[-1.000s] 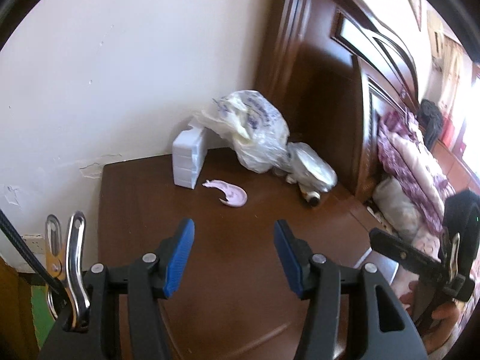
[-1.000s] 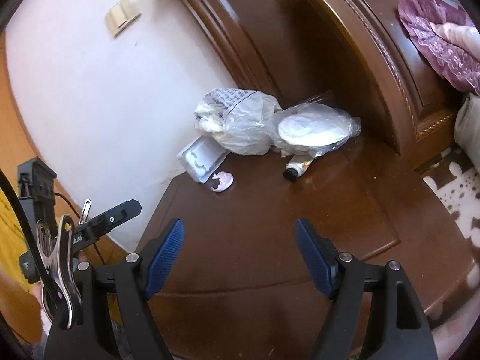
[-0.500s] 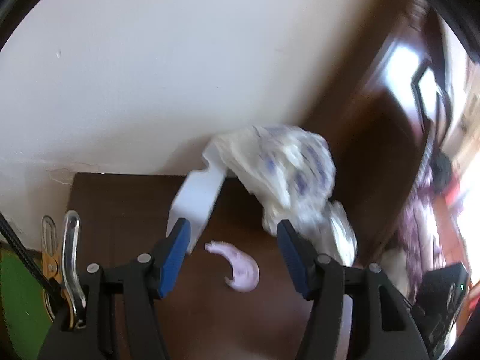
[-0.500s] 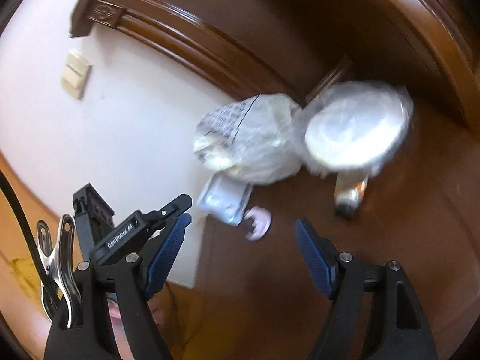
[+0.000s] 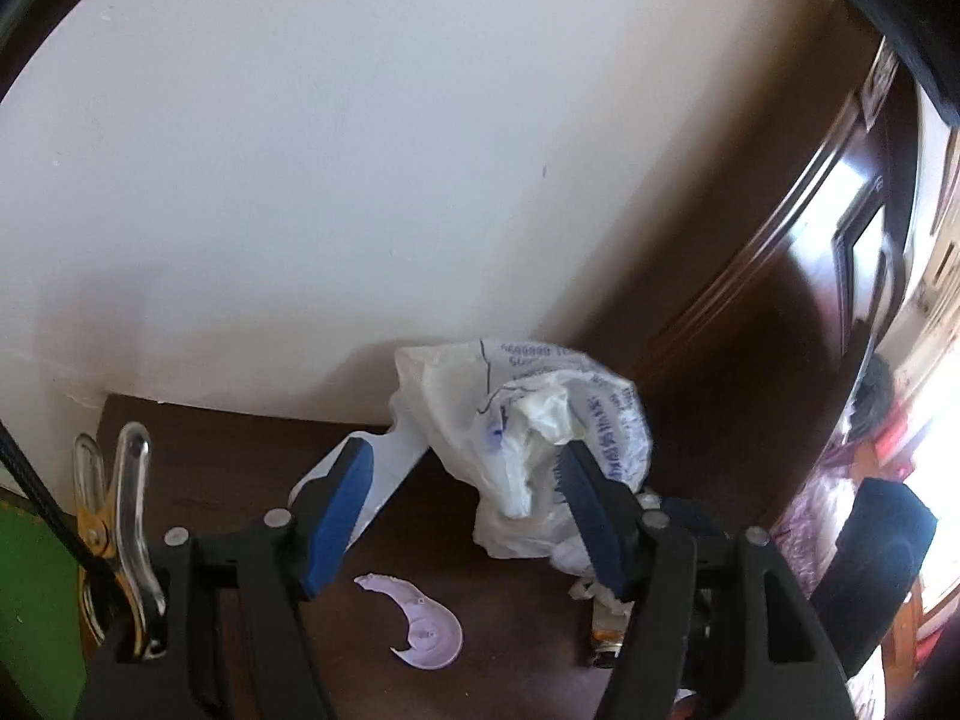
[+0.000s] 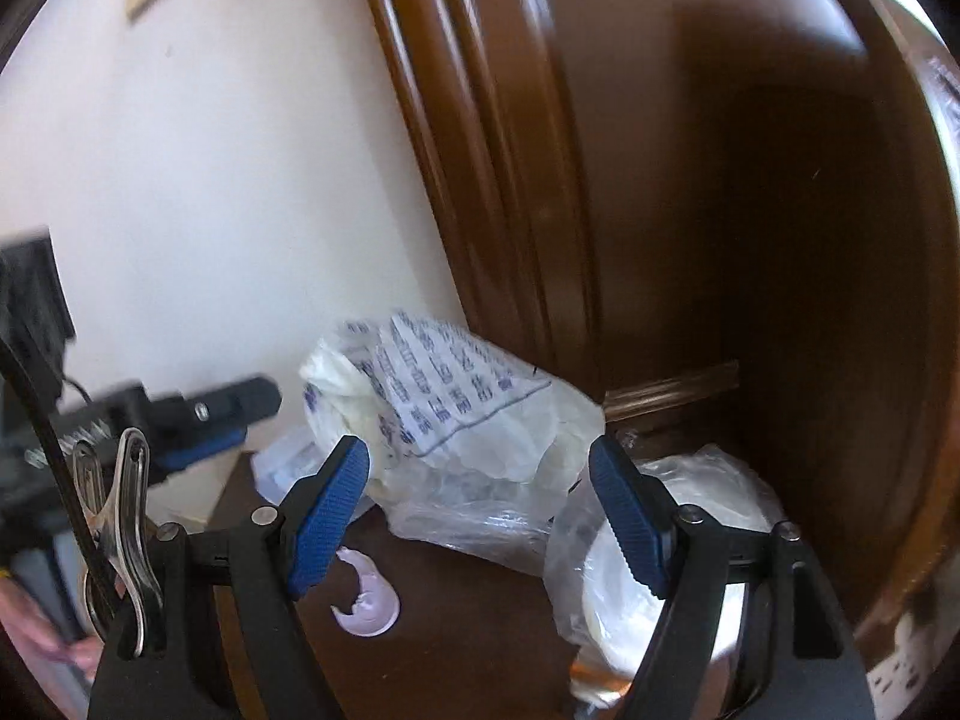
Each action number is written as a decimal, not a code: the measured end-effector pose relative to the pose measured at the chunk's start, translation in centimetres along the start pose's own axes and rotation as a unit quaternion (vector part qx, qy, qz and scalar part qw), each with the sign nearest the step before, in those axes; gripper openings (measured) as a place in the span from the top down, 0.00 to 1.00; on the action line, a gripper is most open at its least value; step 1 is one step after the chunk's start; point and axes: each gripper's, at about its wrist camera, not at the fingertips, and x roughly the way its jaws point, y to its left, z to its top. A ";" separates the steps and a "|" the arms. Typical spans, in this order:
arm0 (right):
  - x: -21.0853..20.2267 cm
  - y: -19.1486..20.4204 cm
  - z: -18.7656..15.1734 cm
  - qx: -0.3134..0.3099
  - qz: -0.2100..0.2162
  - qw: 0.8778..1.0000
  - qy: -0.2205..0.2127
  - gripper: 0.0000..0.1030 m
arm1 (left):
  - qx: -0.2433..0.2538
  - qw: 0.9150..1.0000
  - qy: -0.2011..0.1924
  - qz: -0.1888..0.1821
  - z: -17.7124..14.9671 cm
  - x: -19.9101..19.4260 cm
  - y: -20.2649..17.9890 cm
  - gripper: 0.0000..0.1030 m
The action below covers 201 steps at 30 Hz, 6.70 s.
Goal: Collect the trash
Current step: 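Close both grippers together on the printed white plastic bag, then lift the printed plastic bag off the nightstand with both grippers, then lower both grippers holding the printed bag down over the red bin, then open both grippers to drop the printed bag into the bin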
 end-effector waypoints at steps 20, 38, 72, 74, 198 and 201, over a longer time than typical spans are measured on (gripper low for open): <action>3.2 2.4 1.1 0.018 0.089 0.995 -0.043 0.97 | 0.047 0.995 -0.047 -0.070 -0.5 -2.5 1.3 0.96; -6.0 7.0 -0.4 -0.064 0.059 0.989 -0.122 0.97 | 0.145 0.976 -0.162 -0.025 -6.8 -14.1 -0.3 0.97; -21.5 4.8 -12.6 -0.007 0.070 0.986 -0.154 0.97 | 0.226 0.951 -0.182 -0.107 -19.3 -21.3 -4.2 0.98; -22.0 4.3 -12.9 -0.004 0.064 0.986 -0.156 0.97 | 0.232 0.950 -0.177 -0.110 -19.6 -21.2 -4.3 0.98; -10.0 -6.6 -51.4 0.117 -0.033 0.936 0.330 0.97 | 0.362 0.855 0.365 0.066 -53.3 5.8 -1.1 0.99; -9.3 -6.8 -51.6 0.106 -0.026 0.938 0.330 0.97 | 0.356 0.857 0.366 0.077 -53.3 6.3 -0.7 0.99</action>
